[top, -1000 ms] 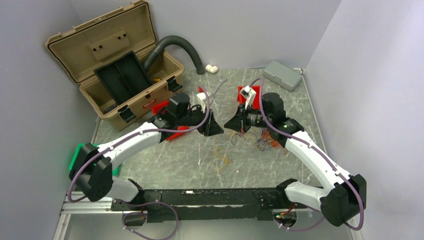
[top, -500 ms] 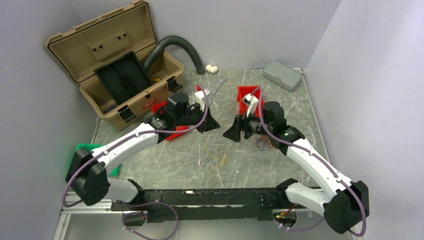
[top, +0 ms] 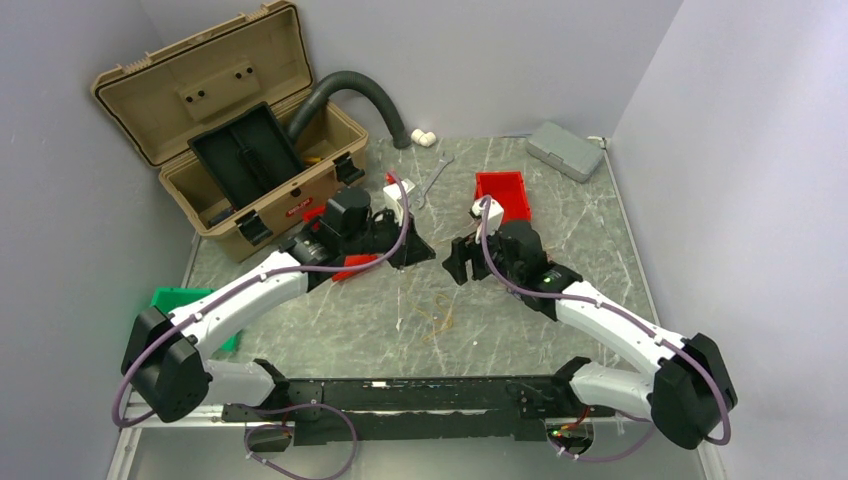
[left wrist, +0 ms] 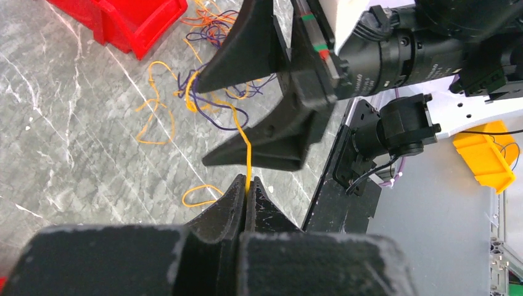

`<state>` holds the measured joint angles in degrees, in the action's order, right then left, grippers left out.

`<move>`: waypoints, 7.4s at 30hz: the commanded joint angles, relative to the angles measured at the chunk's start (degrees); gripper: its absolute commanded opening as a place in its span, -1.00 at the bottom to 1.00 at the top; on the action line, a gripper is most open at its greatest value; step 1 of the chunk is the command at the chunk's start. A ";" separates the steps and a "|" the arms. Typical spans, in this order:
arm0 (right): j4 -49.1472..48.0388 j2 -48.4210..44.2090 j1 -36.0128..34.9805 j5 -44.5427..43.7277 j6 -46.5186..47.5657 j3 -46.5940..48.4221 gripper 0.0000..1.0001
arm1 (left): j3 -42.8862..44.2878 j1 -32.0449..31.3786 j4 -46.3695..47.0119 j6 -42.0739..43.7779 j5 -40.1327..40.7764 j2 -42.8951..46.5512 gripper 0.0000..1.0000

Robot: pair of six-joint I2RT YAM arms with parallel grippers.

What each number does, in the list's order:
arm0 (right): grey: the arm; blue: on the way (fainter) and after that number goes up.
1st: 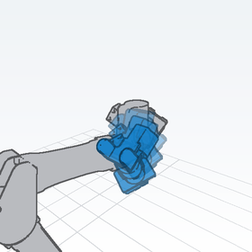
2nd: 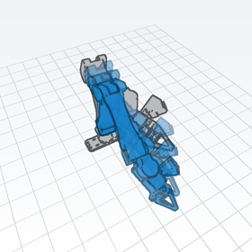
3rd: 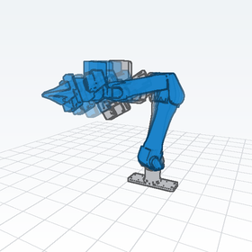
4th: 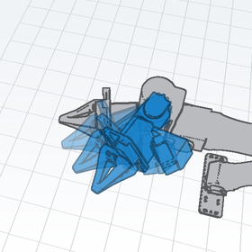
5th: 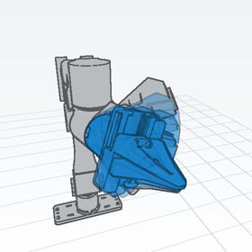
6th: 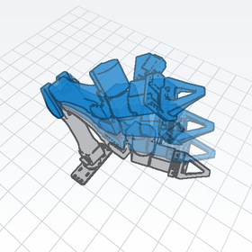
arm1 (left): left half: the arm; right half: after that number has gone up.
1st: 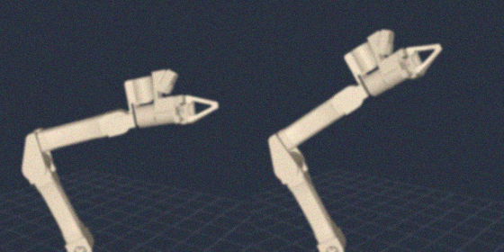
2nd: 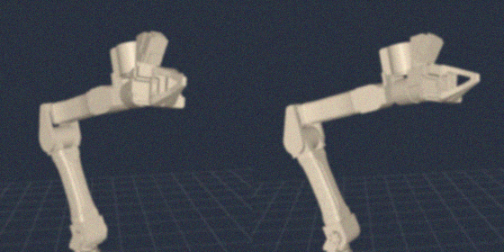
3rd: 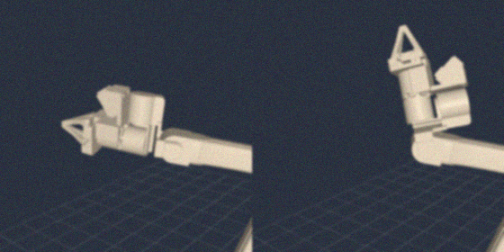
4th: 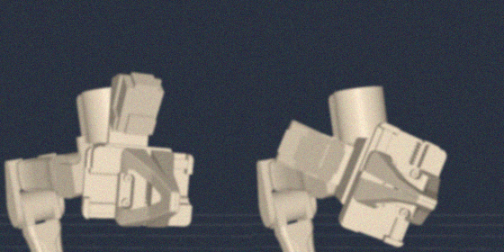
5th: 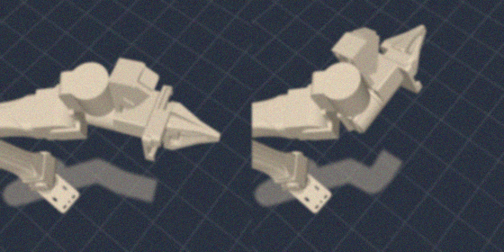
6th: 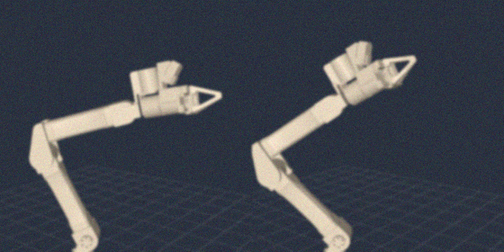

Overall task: Untangle the cables
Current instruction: Untie the cable, then pick up the cable at the center of the board, then place the cable in the bin.

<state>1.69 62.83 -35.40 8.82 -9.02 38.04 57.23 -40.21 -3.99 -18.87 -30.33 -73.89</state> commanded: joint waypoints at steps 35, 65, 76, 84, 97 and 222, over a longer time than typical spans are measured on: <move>5.82 -10.34 12.85 -4.88 -10.92 -6.29 0.84 | -1.25 14.46 -19.59 2.62 10.11 19.05 -1.00; -3.10 0.61 -2.44 -2.04 -5.88 -1.35 1.00 | -1.86 13.25 -25.95 0.54 9.23 13.98 -1.00; 1.71 -5.65 -2.40 -3.08 -7.91 -2.11 1.00 | -7.63 0.53 -20.30 -8.46 28.89 3.05 -0.45; 4.42 -6.37 -2.35 -1.60 -12.29 -2.63 1.00 | -5.51 -2.58 -21.74 -10.35 32.88 -4.92 0.92; 4.73 -10.12 -2.32 -1.53 -12.70 -3.76 1.00 | -8.20 -4.61 -12.38 -14.61 32.65 -15.86 0.99; 10.04 -13.30 -2.16 4.46 -10.76 4.75 0.99 | -15.91 64.28 -40.27 -49.36 52.35 -2.05 -1.00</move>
<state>13.30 50.24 -37.58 12.80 -19.70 40.56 41.89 30.98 -42.78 -61.01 22.28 -77.12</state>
